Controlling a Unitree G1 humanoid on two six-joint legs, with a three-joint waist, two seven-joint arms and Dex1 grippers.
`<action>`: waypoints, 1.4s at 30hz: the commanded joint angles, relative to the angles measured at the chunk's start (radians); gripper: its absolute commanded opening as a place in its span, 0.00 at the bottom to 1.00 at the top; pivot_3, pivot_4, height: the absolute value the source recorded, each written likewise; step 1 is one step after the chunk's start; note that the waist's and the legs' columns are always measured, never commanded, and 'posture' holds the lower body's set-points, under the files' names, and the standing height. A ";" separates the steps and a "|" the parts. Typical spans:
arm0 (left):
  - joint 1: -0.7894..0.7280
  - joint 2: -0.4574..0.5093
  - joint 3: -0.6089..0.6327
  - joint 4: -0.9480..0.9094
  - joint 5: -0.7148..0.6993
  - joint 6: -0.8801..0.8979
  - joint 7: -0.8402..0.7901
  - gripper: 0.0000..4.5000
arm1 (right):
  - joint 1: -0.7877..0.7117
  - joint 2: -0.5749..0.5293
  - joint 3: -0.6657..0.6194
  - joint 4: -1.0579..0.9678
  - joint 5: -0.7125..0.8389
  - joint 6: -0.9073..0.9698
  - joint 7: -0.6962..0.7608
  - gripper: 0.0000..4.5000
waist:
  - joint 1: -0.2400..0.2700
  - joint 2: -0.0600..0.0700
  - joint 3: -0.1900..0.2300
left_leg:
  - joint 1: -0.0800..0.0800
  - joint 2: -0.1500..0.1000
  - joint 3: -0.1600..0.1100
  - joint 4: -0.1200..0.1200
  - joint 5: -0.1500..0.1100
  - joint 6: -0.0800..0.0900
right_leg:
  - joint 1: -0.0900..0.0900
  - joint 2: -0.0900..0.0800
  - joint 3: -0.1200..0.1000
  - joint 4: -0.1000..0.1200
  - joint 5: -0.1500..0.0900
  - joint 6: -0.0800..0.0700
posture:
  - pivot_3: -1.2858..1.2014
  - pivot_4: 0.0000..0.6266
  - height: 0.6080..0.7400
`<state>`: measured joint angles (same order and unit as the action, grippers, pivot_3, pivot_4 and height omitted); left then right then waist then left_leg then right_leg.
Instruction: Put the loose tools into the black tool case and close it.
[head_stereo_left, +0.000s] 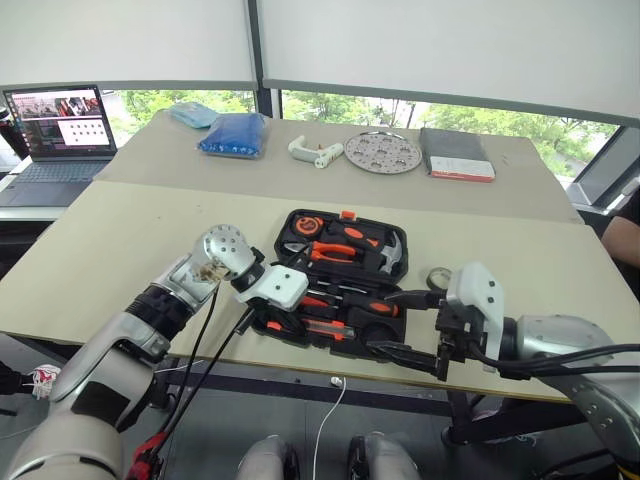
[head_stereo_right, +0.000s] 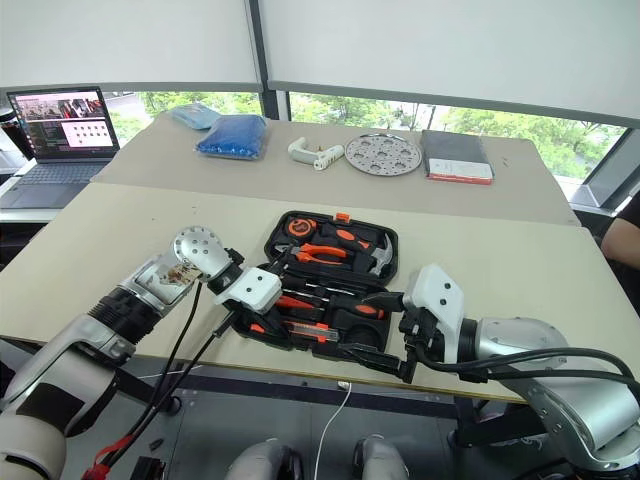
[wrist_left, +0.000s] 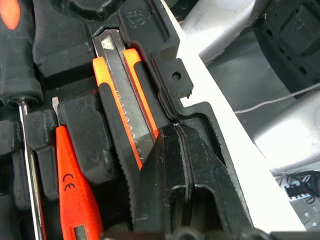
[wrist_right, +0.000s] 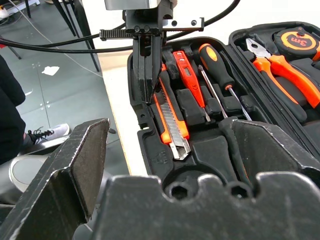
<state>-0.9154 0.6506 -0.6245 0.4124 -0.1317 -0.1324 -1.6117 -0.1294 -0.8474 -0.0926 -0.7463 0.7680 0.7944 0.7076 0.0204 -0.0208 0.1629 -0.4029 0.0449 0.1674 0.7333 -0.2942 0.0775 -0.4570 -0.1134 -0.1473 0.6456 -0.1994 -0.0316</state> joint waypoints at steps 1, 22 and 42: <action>-0.017 -0.001 0.038 0.054 0.009 0.067 -0.003 0.01 | 0.009 -0.004 -0.040 -0.036 0.017 -0.008 -0.008 1.00 | 0.001 0.000 0.000 | 0.000 0.000 0.000 0.000 0.000 0.000 | 0.000 0.000 0.000 0.000 0.000 0.000 | 0.52 0.24 0.84; 0.094 0.012 0.560 -0.357 -0.384 0.668 0.208 0.99 | -0.106 -0.182 -0.073 0.534 -0.237 -0.093 0.139 1.00 | -0.018 -0.001 0.001 | -0.001 -0.001 0.001 0.002 0.000 0.000 | 0.000 0.001 0.001 -0.001 -0.001 0.004 | 0.52 0.24 0.84; 0.231 0.129 0.502 -0.477 -0.315 0.602 0.158 1.00 | -0.465 0.076 0.242 0.976 -0.579 -0.287 0.192 0.31 | -0.033 0.001 0.002 | -0.002 -0.001 0.002 0.001 0.001 -0.002 | -0.001 0.001 0.000 0.001 -0.002 0.003 | 0.52 0.24 0.84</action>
<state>-0.6914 0.7581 -0.1170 -0.0362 -0.4628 0.4992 -1.4278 -0.5773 -0.7647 0.1864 0.2468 0.1962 0.5300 0.8947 -0.0127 -0.0196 0.1648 -0.4043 0.0441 0.1699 0.7344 -0.2927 0.0751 -0.4584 -0.1124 -0.1469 0.6465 -0.2009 -0.0282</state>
